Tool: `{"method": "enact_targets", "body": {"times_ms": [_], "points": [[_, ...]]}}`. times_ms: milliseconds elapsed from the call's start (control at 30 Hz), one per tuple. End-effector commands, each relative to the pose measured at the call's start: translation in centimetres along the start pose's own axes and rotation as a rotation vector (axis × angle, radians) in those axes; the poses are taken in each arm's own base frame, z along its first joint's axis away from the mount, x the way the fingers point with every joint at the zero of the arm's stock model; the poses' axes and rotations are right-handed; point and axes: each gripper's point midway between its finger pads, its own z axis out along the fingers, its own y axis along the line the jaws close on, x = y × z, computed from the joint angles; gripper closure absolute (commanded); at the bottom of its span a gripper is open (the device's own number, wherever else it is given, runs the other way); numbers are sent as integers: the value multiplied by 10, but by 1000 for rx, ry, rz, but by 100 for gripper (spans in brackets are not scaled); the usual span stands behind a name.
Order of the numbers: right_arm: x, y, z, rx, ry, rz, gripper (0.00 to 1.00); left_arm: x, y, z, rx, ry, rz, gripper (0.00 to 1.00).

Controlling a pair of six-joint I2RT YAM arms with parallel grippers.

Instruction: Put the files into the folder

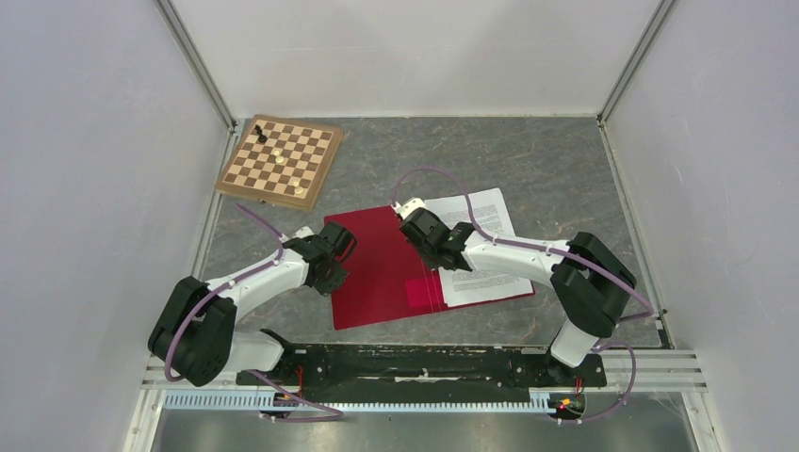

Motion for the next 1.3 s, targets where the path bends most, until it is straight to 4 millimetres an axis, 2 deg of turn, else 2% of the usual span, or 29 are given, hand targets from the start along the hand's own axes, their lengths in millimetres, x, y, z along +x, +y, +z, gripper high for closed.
{"method": "enact_targets", "body": {"times_ms": [0,733,1267], "points": [[36,-6,4,22,100,-23,100,1,22,6,-96,-22,-5,98],[78,-11,19,47,146,18,100,6,26,12,-99,-7,6,98],[84,-31,25,50,153,130,100,5,29,12,-62,-46,37,98]]}}
